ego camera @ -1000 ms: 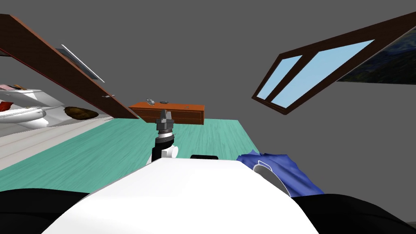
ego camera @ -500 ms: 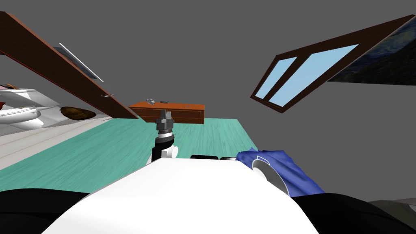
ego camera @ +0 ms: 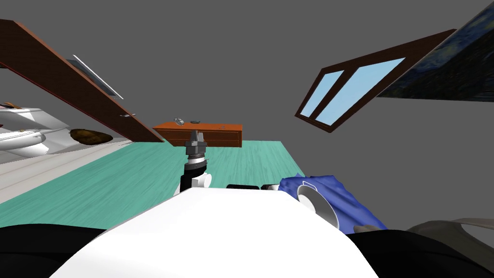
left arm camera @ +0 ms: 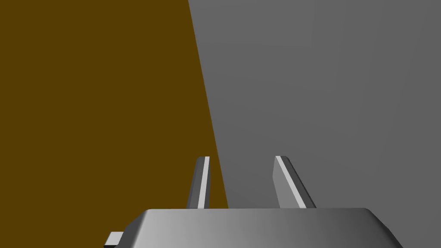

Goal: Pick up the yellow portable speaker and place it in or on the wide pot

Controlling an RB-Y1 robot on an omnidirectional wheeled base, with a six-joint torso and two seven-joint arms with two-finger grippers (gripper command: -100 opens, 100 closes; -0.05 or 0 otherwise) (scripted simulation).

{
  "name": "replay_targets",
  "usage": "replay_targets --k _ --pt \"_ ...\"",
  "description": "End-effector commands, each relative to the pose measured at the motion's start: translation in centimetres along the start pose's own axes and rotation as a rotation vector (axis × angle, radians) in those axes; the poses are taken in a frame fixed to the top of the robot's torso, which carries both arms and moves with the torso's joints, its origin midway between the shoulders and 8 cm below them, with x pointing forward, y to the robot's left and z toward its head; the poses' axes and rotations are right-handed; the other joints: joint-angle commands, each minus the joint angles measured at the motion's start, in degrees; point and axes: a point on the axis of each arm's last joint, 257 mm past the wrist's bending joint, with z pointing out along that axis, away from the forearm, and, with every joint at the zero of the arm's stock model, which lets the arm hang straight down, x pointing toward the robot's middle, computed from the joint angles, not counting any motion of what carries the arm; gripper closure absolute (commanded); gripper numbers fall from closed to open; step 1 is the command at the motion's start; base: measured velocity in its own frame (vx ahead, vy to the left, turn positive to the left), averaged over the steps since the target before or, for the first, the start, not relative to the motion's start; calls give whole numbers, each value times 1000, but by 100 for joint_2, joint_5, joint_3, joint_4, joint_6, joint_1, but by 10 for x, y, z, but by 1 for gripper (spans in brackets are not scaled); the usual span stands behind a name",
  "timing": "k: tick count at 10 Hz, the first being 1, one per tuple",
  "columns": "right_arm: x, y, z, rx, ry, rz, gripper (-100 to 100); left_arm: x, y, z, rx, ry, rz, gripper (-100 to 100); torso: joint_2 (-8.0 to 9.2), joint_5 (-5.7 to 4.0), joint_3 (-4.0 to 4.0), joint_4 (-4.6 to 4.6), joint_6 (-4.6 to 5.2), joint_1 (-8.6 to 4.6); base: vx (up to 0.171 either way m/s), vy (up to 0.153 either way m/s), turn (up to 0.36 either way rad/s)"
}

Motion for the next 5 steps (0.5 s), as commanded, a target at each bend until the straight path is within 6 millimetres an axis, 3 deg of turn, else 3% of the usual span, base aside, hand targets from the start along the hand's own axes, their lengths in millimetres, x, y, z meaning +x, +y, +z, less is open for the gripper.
replay_targets --k 1,5 --pt "-2 -13 -9 -1 10 -7 100 0 0 0 0 0 0 0 0 0 0 0 0 0 -4 5 -18" --pt "-8 -37 -28 -6 18 -15 100 0 0 0 0 0 0 0 -31 47 -20 -9 -12 5 12 7 -10"
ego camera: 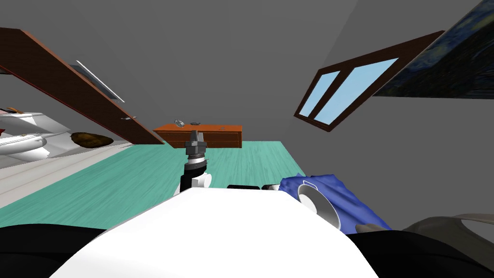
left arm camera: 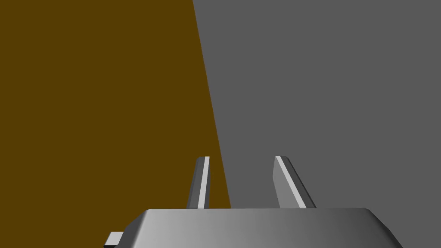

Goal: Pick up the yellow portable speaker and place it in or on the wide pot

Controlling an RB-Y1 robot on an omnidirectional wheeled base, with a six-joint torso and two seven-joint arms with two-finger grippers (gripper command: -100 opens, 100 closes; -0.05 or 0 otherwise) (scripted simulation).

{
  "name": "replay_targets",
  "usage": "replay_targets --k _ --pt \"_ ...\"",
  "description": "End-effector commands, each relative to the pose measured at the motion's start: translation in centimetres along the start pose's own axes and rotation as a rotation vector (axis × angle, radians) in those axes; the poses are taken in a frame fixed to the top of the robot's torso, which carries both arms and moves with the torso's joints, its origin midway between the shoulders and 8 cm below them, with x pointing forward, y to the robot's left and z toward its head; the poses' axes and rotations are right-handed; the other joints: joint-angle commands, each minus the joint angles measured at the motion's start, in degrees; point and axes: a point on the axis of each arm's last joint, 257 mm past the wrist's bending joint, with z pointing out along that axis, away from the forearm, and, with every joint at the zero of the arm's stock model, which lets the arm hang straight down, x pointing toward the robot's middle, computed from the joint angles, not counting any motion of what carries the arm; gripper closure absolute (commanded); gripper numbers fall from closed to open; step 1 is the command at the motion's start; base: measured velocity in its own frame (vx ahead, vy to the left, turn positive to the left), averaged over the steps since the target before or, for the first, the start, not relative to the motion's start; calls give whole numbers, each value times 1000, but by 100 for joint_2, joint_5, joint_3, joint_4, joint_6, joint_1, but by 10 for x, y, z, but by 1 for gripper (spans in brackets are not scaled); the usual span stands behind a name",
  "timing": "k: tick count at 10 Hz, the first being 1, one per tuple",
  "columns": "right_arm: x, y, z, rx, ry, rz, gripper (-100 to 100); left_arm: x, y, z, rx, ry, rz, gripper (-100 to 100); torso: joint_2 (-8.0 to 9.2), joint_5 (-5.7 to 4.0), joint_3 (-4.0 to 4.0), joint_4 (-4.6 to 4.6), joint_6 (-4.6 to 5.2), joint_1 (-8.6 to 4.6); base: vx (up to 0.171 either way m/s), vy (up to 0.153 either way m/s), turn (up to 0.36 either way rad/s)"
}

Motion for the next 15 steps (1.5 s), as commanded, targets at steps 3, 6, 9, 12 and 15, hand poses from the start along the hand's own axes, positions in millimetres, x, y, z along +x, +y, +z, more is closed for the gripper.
replay_targets --k 3,6,9,12,15 --pt "-6 -29 -25 10 3 -5 100 0 0 0 0 0 0 0 -18 56 -8 3 -25 -6 24 -6 0" --pt "-9 -36 -33 7 5 -4 100 0 0 0 0 0 0 0 -73 142 -28 17 -94 -34 31 -17 21" --pt "-15 -57 -58 2 11 3 100 0 0 0 0 0 0 0 -90 167 -34 22 -109 -33 39 -16 22" --pt "-22 -77 -83 0 14 15 100 0 0 0 0 0 0 0 -112 193 -44 23 -117 -22 64 -22 35" --pt "-26 -87 -99 0 14 26 100 0 0 0 0 0 0 0 -120 224 -47 26 -125 -11 54 -28 39"
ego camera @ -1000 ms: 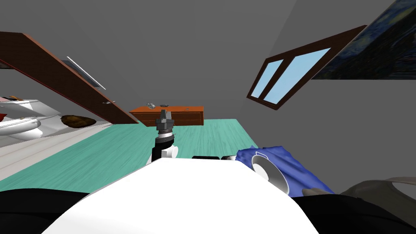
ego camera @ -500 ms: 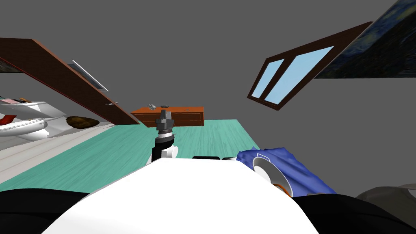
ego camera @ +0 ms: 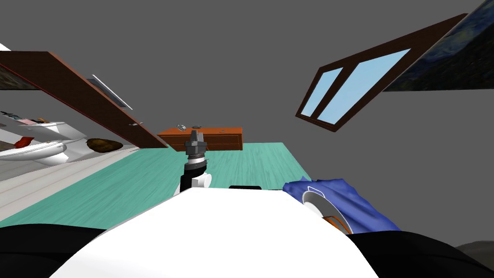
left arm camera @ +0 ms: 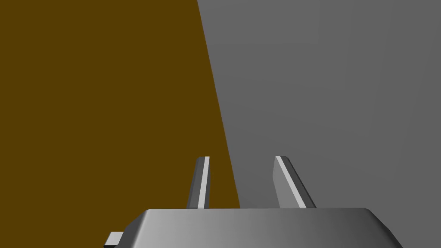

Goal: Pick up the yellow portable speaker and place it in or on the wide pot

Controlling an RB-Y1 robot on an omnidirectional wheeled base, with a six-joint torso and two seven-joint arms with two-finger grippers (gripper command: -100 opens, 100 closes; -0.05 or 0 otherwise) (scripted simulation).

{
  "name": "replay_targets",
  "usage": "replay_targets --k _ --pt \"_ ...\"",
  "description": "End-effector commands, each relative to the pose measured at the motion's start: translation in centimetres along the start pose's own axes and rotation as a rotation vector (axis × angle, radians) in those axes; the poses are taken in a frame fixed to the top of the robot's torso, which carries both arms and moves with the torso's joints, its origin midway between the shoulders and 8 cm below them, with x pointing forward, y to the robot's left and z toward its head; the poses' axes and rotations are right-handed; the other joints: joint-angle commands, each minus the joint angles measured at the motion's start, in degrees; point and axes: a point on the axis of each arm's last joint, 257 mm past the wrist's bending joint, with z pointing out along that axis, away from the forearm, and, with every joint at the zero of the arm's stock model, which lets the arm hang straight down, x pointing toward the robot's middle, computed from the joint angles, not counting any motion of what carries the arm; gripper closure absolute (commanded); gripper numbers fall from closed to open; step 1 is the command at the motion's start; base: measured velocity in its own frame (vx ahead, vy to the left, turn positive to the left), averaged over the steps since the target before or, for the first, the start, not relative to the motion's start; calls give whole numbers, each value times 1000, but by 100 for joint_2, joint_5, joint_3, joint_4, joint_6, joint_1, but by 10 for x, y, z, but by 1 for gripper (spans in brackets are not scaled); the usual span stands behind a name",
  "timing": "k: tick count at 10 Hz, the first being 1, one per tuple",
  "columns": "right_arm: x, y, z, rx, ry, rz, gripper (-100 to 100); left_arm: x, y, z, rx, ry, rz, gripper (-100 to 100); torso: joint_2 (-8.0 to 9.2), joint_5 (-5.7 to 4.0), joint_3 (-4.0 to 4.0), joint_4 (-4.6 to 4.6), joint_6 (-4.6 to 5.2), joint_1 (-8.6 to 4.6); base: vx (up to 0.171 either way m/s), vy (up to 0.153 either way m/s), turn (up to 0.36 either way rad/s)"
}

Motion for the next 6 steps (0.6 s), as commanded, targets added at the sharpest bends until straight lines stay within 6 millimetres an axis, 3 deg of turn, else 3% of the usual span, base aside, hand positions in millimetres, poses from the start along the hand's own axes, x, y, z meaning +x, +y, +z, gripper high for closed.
replay_targets --k 1,4,6 --pt "-3 -10 -14 3 -1 12 100 0 0 0 0 0 0 0 0 0 0 0 0 0 65 -28 43" --pt "-5 -14 -21 3 -2 18 100 0 0 0 0 0 0 0 6 21 2 -1 8 24 36 -24 19" --pt "-16 -27 -42 5 -13 43 100 0 0 0 0 0 0 0 9 44 5 2 5 47 62 -27 60"
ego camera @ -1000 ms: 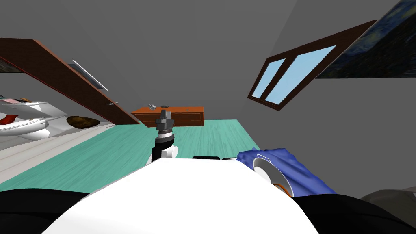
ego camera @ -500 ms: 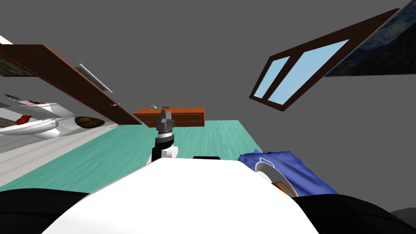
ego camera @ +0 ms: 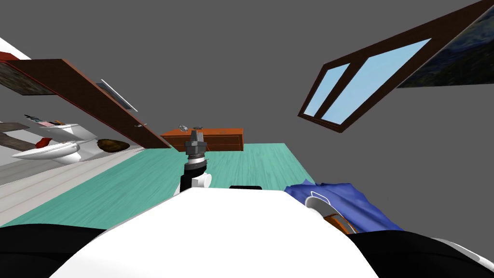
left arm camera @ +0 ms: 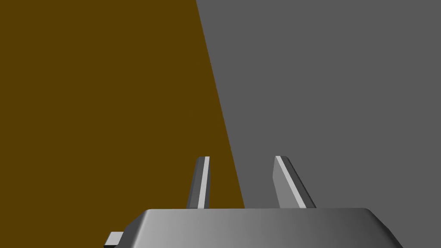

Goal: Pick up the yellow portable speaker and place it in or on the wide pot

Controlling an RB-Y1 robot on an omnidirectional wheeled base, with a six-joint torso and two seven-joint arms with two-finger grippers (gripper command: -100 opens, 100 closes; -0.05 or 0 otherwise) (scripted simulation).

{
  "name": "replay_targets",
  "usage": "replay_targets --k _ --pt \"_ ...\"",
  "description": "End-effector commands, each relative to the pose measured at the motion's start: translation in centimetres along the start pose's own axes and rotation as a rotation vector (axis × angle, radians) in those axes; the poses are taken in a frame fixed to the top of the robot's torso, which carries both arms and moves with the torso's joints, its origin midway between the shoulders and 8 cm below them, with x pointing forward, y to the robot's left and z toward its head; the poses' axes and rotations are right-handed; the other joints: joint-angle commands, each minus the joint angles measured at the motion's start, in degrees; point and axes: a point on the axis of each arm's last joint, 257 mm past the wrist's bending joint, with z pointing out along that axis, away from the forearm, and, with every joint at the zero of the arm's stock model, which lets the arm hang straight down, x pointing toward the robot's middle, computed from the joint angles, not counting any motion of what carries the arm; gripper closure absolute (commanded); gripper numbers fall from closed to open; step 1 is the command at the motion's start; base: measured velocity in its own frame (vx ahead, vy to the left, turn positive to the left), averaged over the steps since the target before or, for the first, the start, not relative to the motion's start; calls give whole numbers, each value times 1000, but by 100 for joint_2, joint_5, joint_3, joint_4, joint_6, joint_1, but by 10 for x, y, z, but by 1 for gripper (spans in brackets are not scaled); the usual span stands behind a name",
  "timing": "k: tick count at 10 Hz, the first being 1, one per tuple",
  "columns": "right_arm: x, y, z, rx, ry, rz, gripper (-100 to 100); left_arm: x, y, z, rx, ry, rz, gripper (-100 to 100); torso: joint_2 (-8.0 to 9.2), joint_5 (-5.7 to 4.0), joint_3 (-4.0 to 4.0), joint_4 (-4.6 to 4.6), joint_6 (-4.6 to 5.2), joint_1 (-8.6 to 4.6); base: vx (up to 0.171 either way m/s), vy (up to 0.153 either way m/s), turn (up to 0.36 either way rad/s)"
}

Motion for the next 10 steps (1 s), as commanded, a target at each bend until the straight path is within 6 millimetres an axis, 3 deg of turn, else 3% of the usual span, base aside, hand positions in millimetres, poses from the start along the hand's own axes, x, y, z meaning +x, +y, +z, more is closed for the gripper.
replay_targets --k 1,2,3,7,8,9,10 --pt "-12 -10 -15 3 -19 29 100 0 0 0 0 0 0 0 0 0 0 0 0 0 136 -70 113" --pt "-4 -5 -9 0 -9 16 100 0 0 0 0 0 0 0 -23 5 -13 -4 -3 -5 71 -44 45" --pt "-6 -6 -10 1 -14 19 -100 0 0 0 0 0 0 0 -6 3 -6 -5 8 9 14 -9 7" --pt "-7 -6 -10 1 -14 19 -100 0 0 0 0 0 0 0 31 9 16 4 12 31 2 -1 1" --pt "-7 -6 -10 1 -14 19 0 0 0 0 0 0 0 0 32 9 17 4 12 32 0 0 0" --pt "-1 -7 -10 -3 -16 30 -100 0 0 0 0 0 0 0 33 9 17 4 12 32 -14 -2 97" --pt "2 -6 -10 -12 -21 36 -100 0 0 0 0 0 0 0 35 9 18 4 10 30 -30 -8 122"
